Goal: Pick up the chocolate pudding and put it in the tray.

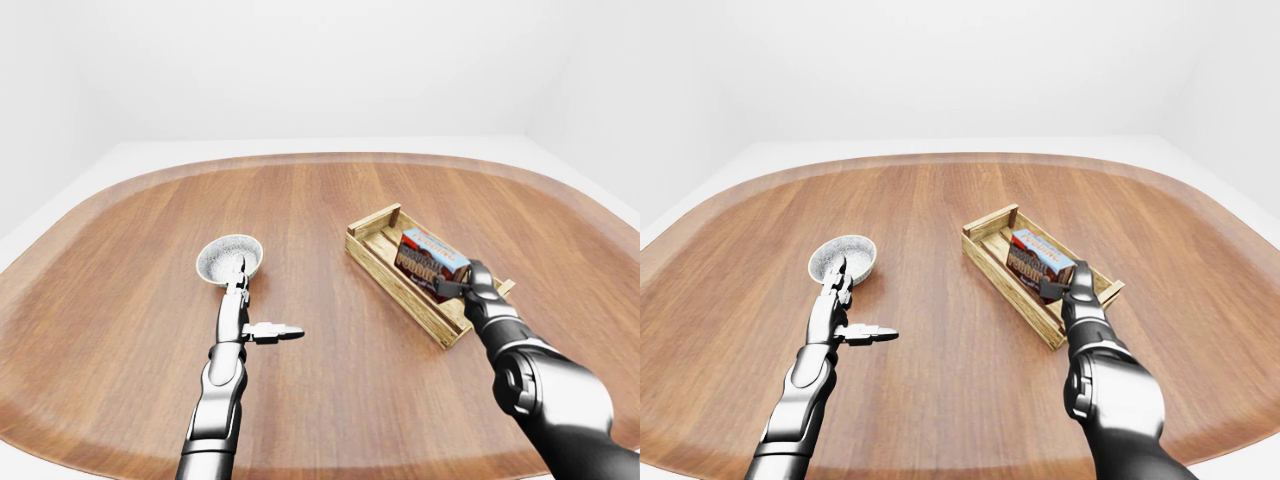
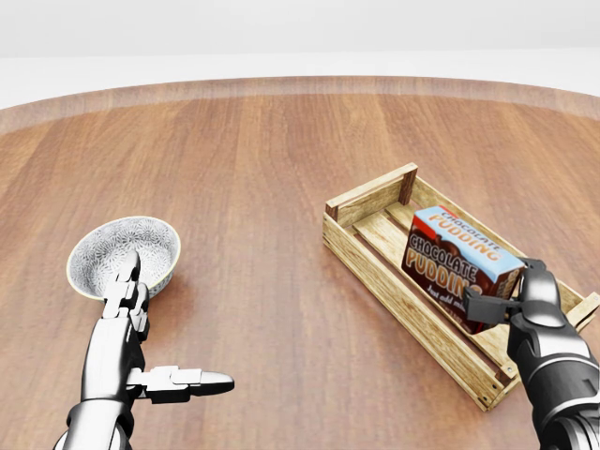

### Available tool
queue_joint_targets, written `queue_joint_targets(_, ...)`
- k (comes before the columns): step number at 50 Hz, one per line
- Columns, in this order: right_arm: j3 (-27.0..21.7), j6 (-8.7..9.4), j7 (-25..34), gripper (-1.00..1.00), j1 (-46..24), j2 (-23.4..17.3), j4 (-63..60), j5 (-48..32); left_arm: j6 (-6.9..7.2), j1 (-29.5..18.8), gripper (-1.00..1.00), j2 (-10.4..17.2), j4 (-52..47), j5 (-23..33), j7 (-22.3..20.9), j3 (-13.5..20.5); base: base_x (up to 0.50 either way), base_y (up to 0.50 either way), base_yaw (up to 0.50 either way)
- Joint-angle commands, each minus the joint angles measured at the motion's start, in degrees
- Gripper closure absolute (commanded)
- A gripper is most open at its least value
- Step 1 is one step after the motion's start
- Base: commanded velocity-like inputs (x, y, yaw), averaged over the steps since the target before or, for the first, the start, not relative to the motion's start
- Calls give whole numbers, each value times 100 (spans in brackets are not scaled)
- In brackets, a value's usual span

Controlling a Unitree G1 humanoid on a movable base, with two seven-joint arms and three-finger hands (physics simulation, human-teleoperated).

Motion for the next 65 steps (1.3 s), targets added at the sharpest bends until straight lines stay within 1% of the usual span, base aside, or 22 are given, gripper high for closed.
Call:
queue_joint_targets(1,-81,0,-20,100,57,38,-35,-93,73,12,-100,-25,-66,-80,-60,14,0,0,0)
queue_joint_targets(46,-134,0,-33,100,288,29,-30,-120,71,12,-100,-26,-66,-82,-56,15,0,0,0)
queue_joint_targets(47,-134,0,-36,100,291,28,-29,-122,115,-14,-100,-31,-64,-84,-46,15,0,0,0)
queue_joint_targets(48,-139,0,-41,100,311,37,-27,-122,88,-27,-100,-29,-24,-85,-44,18,0,0,0)
queue_joint_targets(51,-138,0,-39,100,297,29,-29,-130,73,-32,-100,-27,-3,-86,-42,16,0,0,0)
queue_joint_targets(61,-165,0,-51,100,346,41,-26,-123,73,-19,-100,-27,-17,-84,-46,7,0,0,0)
queue_joint_targets(62,-166,0,-59,55,349,40,-26,-126,60,-22,-100,-28,-1,-83,-45,8,0,0,0)
queue_joint_targets(63,-172,0,-56,-57,355,42,-25,-121,44,-26,-100,-28,18,-84,-45,10,0,0,0)
queue_joint_targets(64,-184,0,-52,-100,356,38,-25,-113,43,-25,-100,-27,18,-86,-46,10,0,0,0)
queue_joint_targets(65,-186,0,-55,-100,354,36,-26,-110,41,-22,-100,-26,17,-85,-47,9,0,0,0)
